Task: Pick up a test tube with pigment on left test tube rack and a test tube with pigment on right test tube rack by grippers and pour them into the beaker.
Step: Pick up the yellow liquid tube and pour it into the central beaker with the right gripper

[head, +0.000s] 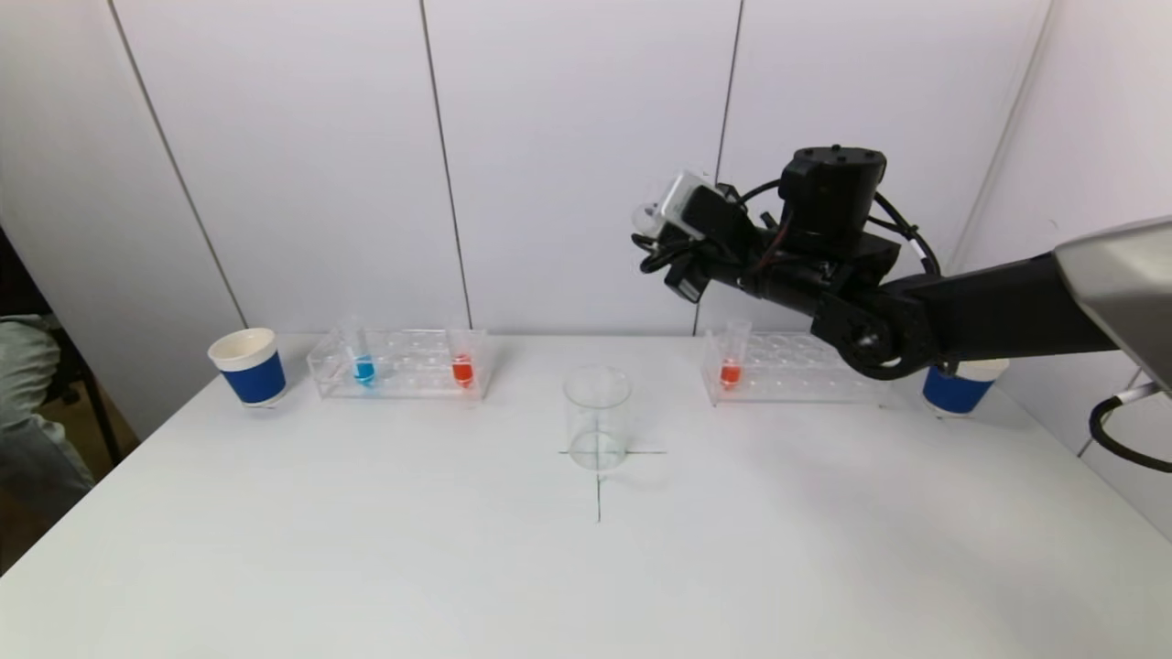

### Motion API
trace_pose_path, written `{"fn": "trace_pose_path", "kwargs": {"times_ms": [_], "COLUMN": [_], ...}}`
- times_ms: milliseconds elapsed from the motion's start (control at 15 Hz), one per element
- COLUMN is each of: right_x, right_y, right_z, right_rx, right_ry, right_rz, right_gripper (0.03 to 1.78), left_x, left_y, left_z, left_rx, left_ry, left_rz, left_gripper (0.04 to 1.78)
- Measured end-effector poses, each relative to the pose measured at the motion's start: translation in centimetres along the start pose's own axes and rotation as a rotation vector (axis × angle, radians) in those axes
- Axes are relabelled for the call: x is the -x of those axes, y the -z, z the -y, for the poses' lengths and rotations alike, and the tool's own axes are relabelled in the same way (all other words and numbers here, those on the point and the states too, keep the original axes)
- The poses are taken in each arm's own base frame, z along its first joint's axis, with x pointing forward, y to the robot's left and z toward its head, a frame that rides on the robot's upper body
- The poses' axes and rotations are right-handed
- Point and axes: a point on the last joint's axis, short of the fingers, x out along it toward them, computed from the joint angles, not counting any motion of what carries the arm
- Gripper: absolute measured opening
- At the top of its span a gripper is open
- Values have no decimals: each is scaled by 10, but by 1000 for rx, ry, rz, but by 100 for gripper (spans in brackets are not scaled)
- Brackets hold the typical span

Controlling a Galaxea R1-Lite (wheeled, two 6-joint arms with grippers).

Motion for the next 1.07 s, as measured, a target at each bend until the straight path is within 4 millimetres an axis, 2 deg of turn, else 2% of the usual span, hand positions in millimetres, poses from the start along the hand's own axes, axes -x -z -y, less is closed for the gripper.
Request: {"fn": "trace_pose_path", "kwargs": {"times_ms": [1067], "right_x": [-7], "right_y": [20], "right_z": [-26], "right_rx": [252], "right_ry": [-148], "right_rz": [89], "right_gripper": [48], "left_x": [0], "left_y": [0], "left_z": [0], "left_rx": [0], "left_ry": [0], "left_rz": [0], "left_gripper": [176]}}
